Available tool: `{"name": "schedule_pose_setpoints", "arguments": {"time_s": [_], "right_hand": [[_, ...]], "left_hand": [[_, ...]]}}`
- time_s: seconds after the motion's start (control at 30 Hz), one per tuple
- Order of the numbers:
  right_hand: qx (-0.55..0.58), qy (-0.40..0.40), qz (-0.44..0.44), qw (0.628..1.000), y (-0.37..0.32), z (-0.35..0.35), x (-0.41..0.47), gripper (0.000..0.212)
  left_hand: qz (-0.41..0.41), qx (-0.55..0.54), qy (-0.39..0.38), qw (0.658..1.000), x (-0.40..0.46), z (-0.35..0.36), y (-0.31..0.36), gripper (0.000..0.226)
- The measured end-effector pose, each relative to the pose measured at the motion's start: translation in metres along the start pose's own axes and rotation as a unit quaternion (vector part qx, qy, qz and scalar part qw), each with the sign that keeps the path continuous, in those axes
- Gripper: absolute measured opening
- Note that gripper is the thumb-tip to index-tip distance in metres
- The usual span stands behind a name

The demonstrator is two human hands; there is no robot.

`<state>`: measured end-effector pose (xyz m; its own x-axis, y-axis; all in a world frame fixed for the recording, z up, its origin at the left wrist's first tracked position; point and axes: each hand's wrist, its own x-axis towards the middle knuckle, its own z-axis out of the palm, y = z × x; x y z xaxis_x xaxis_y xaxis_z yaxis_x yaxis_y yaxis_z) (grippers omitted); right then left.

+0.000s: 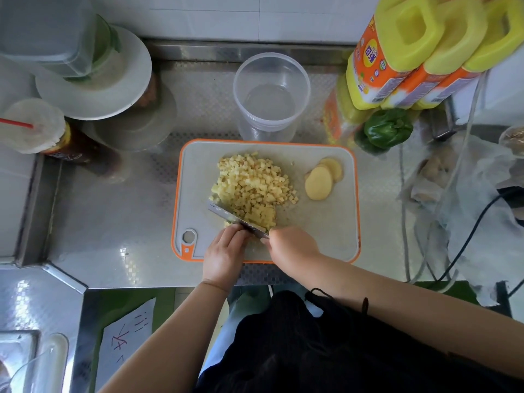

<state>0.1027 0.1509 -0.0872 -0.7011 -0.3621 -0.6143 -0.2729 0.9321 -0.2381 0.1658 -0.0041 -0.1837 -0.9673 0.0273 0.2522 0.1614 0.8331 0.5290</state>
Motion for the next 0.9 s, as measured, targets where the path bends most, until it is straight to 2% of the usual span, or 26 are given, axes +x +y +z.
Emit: {"name": "schedule_pose_setpoints", "arguments": {"time_s": [0.23,0.4,0.53,0.77,0.9], "right_hand": [[0.072,-0.022,0.011,0.997,0.015,-0.008,0.013,0.039],[0.012,0.027,-0.017,0.999,0.012,-0.010,-0.005,0.043],[-0.004,0.034,-0.020,0.999,0.009,-0.009,-0.012,0.035],[-0.019,0.038,-0.038,0.998,0.005,-0.008,-0.014,0.030],[-0.020,0.017,-0.038,0.999,0.002,-0.001,-0.011,0.037]], "left_hand": [[-0.007,0.001,0.002,1.000,0.000,-0.005,0.002,0.019],[-0.047,-0.025,0.003,0.999,-0.005,-0.007,0.001,0.015],[-0.073,-0.034,0.000,0.997,-0.007,-0.007,0.006,0.021],[-0.067,-0.023,-0.001,0.997,-0.001,-0.006,0.004,0.020],[-0.078,-0.029,-0.004,0.997,-0.002,-0.004,0.002,0.020]]}}
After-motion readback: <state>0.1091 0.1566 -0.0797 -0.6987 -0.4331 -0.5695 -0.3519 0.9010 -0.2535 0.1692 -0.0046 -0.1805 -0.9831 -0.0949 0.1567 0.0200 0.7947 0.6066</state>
